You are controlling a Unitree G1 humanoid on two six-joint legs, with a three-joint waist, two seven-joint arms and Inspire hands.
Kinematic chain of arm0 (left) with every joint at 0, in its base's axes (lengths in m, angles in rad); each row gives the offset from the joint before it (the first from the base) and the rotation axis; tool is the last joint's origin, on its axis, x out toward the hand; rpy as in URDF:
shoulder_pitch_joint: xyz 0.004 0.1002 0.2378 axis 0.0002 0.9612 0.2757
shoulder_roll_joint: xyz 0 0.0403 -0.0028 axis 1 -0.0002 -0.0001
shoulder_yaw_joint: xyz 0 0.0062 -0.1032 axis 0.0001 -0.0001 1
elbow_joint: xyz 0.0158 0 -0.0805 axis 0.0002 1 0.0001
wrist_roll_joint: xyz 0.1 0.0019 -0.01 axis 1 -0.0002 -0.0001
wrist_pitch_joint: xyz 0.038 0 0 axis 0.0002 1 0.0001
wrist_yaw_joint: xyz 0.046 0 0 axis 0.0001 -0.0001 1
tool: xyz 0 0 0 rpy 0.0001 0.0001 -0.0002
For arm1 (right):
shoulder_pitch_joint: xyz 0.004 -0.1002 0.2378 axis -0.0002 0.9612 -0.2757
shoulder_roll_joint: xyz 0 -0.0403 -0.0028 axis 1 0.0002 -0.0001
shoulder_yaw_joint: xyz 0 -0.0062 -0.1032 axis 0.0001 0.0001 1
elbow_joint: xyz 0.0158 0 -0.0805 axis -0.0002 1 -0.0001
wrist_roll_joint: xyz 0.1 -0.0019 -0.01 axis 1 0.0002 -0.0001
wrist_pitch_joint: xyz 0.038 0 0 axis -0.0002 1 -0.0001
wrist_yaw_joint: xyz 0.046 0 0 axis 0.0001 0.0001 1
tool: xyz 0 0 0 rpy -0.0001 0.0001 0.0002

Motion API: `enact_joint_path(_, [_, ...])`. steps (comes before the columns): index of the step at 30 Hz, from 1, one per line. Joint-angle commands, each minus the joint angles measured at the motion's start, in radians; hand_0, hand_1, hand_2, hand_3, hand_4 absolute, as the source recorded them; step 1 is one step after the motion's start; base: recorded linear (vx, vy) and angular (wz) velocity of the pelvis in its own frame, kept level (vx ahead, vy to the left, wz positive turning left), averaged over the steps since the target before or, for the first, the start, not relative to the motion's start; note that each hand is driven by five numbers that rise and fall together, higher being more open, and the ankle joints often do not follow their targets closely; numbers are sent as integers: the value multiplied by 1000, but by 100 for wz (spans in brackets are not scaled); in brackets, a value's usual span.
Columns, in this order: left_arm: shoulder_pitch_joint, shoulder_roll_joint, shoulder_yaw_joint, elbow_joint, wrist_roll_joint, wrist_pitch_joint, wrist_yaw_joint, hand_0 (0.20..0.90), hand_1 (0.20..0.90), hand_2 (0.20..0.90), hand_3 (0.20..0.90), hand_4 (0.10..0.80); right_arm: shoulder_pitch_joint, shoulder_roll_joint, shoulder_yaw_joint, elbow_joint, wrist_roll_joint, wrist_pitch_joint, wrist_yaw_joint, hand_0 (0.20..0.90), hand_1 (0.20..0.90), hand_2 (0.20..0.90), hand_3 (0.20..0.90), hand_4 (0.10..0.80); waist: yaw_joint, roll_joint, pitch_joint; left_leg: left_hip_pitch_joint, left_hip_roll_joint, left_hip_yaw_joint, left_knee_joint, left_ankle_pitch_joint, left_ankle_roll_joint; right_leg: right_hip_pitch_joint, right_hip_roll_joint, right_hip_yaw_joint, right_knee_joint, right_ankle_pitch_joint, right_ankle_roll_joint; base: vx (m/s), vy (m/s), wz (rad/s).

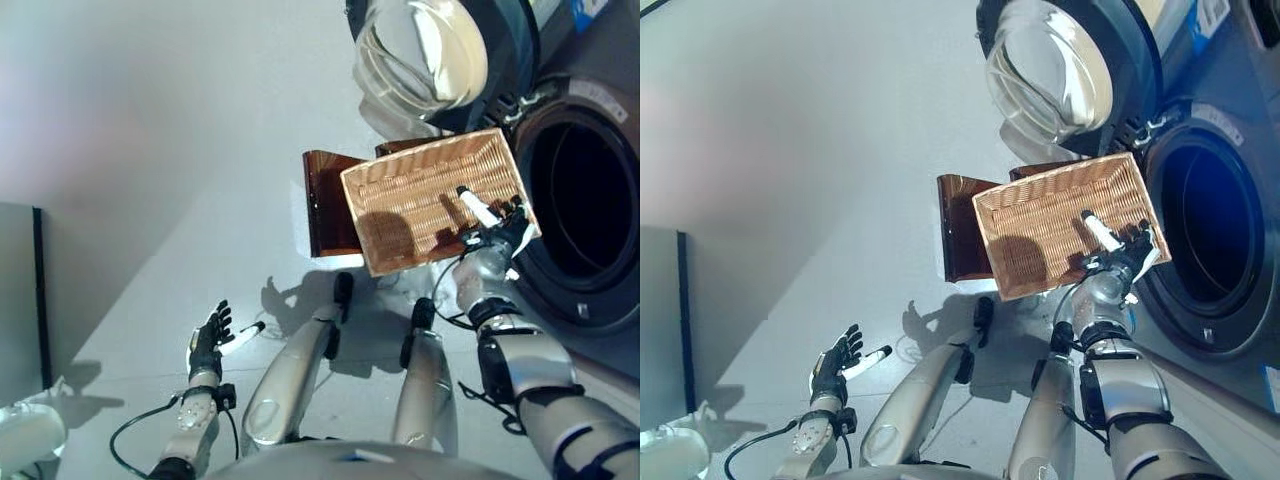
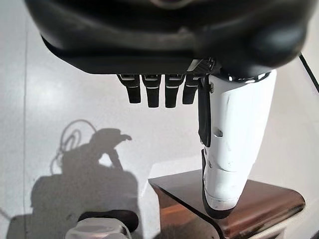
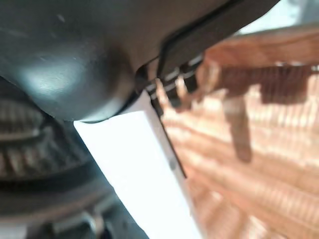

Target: Pick up the clothes and place them into the washing machine

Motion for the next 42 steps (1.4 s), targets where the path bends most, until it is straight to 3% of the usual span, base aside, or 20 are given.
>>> enact_joint_path(1, [11, 69, 81, 24, 23, -15, 25, 900, 900, 900, 900, 800, 28, -31, 31, -51, -41, -48, 28, 900, 900, 900, 900, 800, 55, -62, -47, -27, 2, 3, 64, -71, -77, 70, 19, -52, -122, 77, -91, 56, -57, 27])
enact_joint_path(7, [2, 70, 94, 41, 62, 1, 31, 900, 900, 900, 900, 800, 122, 43, 35, -78, -39, -52, 53, 900, 900, 900, 900, 800, 65, -123, -56, 21, 7, -24, 54, -74, -79, 138, 26, -83, -152, 72, -89, 64, -59, 15])
enact_joint_path(10, [3, 60, 116, 83, 81, 20, 24, 900, 900, 900, 900, 800, 244, 94, 40, -98, -36, -45, 101, 900, 900, 900, 900, 800, 63, -164, -85, 85, 13, -36, 27, -77, -81, 214, 31, -103, -187, 71, -85, 134, -34, 13])
enact_joint_path(16, [-6, 62, 116, 197, 150, 38, 20, 900, 900, 900, 900, 800, 444, 144, -5, -155, -19, -50, 168, 900, 900, 900, 900, 800, 34, -192, -139, 194, 22, -36, -36, -68, -83, 318, 37, -120, -245, 75, -75, 104, -19, -4])
enact_joint_path(29, [34, 23, 121, 409, 271, 75, -54, 900, 900, 900, 900, 800, 791, 160, -119, 35, -198, 27, 238, 900, 900, 900, 900, 800, -59, -177, -337, 450, 40, 3, -179, -71, -88, 513, 68, -107, -352, 80, -53, 112, -33, -7])
enact_joint_path(42, [22, -15, 73, 486, 299, 105, -136, 900, 900, 900, 900, 800, 834, 137, -13, 219, -523, 128, 229, 900, 900, 900, 900, 800, -91, -177, -420, 570, 75, 26, -252, -40, -105, 616, 89, -95, -392, 82, -54, -17, -60, -9])
